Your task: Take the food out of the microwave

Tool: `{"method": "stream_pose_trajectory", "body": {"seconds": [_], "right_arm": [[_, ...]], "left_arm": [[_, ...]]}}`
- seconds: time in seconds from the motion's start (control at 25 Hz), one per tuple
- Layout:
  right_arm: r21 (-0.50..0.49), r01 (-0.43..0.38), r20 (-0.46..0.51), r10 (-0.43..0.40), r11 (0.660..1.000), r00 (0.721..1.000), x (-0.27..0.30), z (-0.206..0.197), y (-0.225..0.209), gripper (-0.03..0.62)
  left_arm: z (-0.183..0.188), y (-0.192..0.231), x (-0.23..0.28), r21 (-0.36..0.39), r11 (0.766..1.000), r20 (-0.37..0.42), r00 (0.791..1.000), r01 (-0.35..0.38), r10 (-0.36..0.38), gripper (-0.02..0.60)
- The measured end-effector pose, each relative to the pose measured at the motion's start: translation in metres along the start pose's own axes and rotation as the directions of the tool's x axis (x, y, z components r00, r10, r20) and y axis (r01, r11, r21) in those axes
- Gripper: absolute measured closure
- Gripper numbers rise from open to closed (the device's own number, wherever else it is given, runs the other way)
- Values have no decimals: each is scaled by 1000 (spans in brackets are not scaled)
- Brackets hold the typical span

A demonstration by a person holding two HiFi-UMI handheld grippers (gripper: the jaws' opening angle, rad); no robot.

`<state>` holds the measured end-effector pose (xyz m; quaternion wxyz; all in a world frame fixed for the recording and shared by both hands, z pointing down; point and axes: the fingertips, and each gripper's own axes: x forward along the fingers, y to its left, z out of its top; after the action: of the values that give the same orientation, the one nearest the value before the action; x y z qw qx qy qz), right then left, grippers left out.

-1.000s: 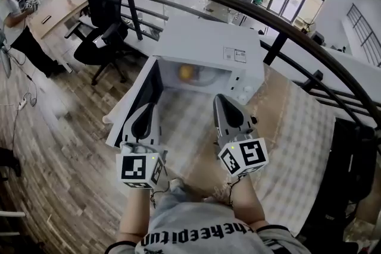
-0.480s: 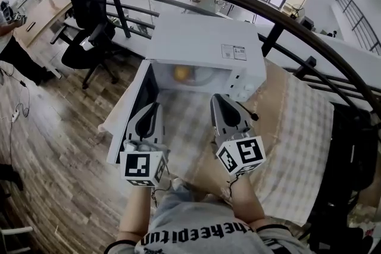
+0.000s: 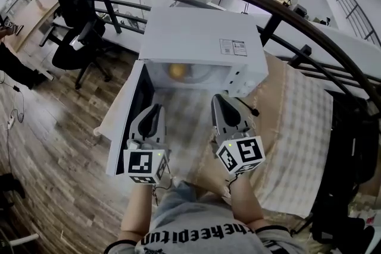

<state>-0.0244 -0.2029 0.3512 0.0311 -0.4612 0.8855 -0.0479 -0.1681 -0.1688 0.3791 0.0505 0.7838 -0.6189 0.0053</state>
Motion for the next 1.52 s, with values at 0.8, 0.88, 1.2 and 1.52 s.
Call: {"method": "stream_pose_trajectory", "body": {"seconds": [0.8,0.88,1.2,1.52], "right_arm": [[13,95,-75,-94,995,993,-1,-36,-31,589],[11,104,-80,-102,995,992,-3,-37,-34,589],[0,134,-92,-133,991,987,-8,-39,-45,589],[-5,157,-112,-156,988,981,-12,-43,-52,589]], "left_arm": [[-72,4,67,-7,998,-103,993,66,-66,566],[-80,4,75,-7,997,-120,990,73,-73,566],[-104,6,112,15,995,-147,985,95,-92,448],[-123,9,142,23,994,-169,981,106,-101,369]]}}
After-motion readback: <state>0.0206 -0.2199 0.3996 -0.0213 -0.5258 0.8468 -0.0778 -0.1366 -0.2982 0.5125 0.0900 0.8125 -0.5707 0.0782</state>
